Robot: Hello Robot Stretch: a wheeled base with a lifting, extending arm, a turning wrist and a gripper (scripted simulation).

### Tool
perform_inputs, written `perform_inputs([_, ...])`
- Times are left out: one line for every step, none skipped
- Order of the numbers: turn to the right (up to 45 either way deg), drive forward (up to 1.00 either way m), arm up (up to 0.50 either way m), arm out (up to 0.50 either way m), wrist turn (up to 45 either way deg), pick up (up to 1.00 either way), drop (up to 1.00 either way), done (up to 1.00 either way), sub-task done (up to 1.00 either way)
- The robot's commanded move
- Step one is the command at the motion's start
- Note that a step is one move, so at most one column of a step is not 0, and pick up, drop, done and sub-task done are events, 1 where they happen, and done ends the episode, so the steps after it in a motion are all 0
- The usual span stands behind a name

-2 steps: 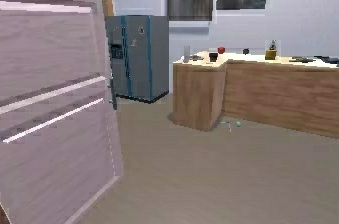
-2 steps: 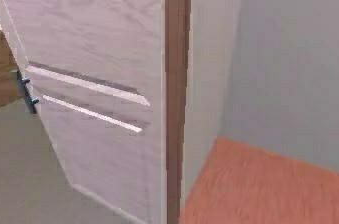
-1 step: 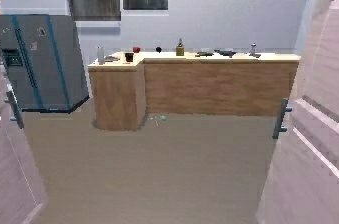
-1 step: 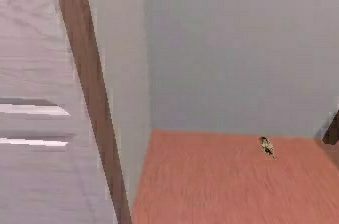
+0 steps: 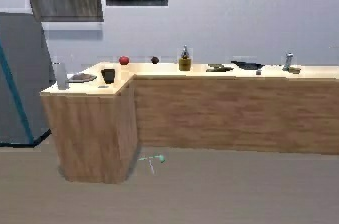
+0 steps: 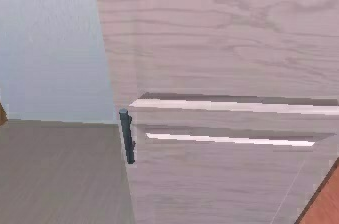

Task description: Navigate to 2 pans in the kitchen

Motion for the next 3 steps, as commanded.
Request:
perform_inputs([3.0,0.0,0.0,0.0,0.0,0.0,0.0,0.0,0.0])
perform_inputs([0.0,0.4,0.0,0.0,0.0,0.0,0.0,0.0,0.0])
perform_inputs([42.0,0.0,0.0,0.0,0.0,0.0,0.0,0.0,0.0])
